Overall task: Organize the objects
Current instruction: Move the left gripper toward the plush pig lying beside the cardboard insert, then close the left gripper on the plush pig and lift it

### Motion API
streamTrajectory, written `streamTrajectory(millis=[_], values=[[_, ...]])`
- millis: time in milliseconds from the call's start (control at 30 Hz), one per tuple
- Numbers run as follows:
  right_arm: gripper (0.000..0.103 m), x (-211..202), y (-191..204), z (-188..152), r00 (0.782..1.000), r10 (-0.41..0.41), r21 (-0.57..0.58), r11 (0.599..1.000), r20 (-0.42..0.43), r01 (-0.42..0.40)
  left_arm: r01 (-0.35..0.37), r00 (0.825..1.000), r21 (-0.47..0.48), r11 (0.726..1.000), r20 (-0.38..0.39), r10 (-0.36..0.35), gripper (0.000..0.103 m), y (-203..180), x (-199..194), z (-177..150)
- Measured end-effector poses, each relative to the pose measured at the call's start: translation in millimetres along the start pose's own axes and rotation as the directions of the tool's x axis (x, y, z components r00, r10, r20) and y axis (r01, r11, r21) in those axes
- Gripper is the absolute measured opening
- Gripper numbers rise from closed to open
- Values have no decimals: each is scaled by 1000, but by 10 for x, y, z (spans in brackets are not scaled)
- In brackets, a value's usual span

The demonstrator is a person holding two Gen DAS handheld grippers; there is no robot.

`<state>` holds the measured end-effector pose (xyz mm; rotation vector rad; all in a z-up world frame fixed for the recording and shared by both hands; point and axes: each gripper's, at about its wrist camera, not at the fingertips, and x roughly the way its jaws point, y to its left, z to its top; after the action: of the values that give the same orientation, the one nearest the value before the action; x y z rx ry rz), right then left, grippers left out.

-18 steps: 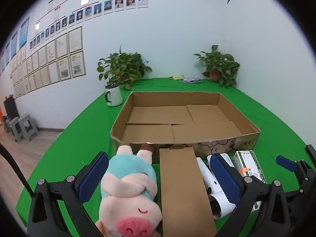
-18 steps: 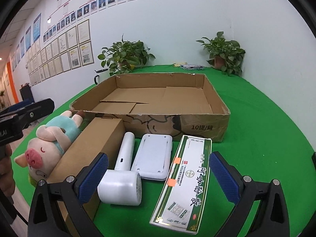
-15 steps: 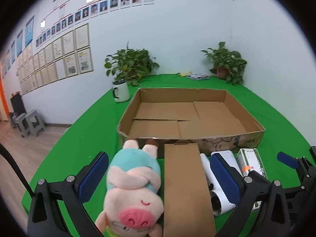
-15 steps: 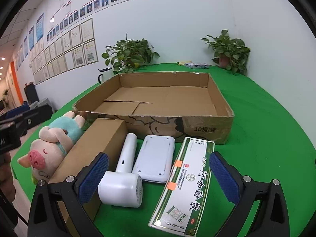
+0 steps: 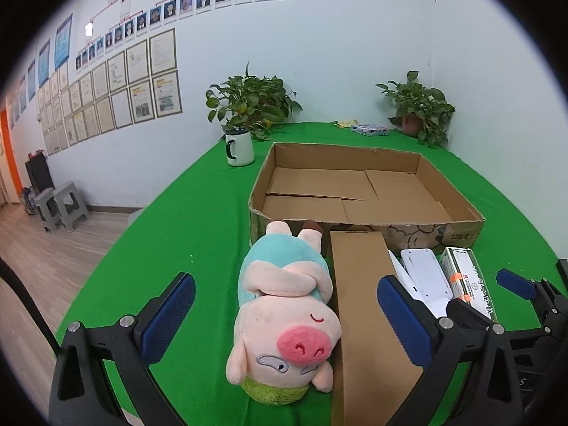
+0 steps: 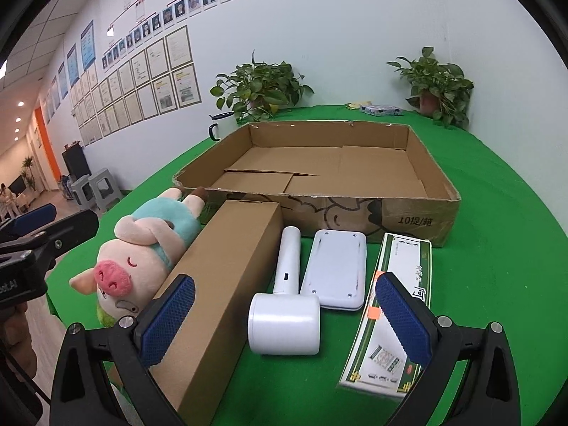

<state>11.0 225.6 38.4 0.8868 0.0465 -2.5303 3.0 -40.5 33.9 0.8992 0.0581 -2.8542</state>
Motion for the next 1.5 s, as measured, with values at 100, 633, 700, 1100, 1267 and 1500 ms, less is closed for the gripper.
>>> streamTrajectory(millis=[100,633,700,1100,1267,1500], values=[[103,-161,152,-435,999,-53,2,999,7,53,55,998,-4,998,-14,-55,102,98,81,-36],[103,-654,527,-584,987,-132,71,988,-87,138,220,975,-10,976,-20,-220,102,289,306,-50],[103,-606,524,-558,988,-114,51,992,-100,119,222,974,-40,974,-30,-223,102,352,335,-57],[103,-365,653,-536,989,-83,-44,996,-126,78,187,976,-87,979,-100,-195,102,365,492,-83],[102,-306,578,-531,992,-2,-55,998,-126,-5,224,947,-128,966,-206,-247,102,329,680,-150],[103,-271,565,-487,979,157,-28,986,-128,-162,206,938,-83,975,-268,-221,85,323,841,-315]])
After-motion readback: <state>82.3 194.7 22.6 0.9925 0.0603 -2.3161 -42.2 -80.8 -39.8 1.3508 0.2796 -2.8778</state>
